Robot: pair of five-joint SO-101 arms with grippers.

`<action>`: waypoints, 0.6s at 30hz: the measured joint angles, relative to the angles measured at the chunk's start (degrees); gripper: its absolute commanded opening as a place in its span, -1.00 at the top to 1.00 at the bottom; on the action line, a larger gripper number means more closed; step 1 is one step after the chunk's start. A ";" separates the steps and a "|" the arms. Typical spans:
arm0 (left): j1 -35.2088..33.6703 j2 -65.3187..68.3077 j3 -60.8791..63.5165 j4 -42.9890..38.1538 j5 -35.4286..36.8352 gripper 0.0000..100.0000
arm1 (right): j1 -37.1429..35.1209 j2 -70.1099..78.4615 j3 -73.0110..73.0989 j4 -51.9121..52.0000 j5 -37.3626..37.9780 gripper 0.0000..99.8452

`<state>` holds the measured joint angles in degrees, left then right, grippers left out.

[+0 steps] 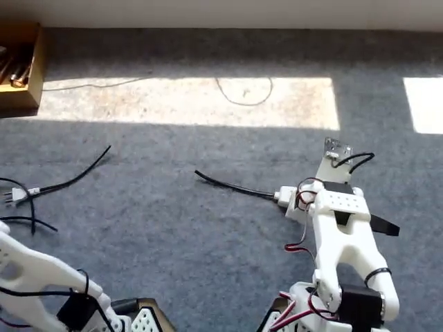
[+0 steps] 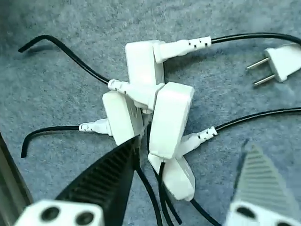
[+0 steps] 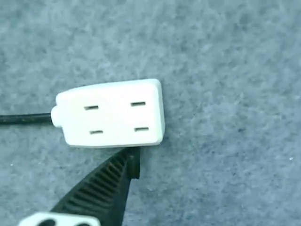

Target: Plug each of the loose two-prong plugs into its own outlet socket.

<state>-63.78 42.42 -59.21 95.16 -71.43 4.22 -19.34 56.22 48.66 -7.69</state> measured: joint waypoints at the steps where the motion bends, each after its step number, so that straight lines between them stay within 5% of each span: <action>1: 1.05 0.00 -2.29 2.29 0.53 0.08 | 0.00 0.00 0.00 0.00 0.00 -0.76; 8: 13.98 0.09 -7.65 5.54 10.29 0.12 | -0.09 0.00 0.00 0.00 0.00 -0.76; 14: 29.45 0.26 4.13 5.54 13.71 0.37 | -0.09 0.00 0.00 0.00 0.00 -0.76; 18: 32.62 0.26 8.79 4.66 15.03 0.39 | -0.09 0.00 0.00 0.00 0.00 -0.76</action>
<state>-31.16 42.68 -50.42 99.82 -56.40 4.13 -19.34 56.22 48.66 -7.69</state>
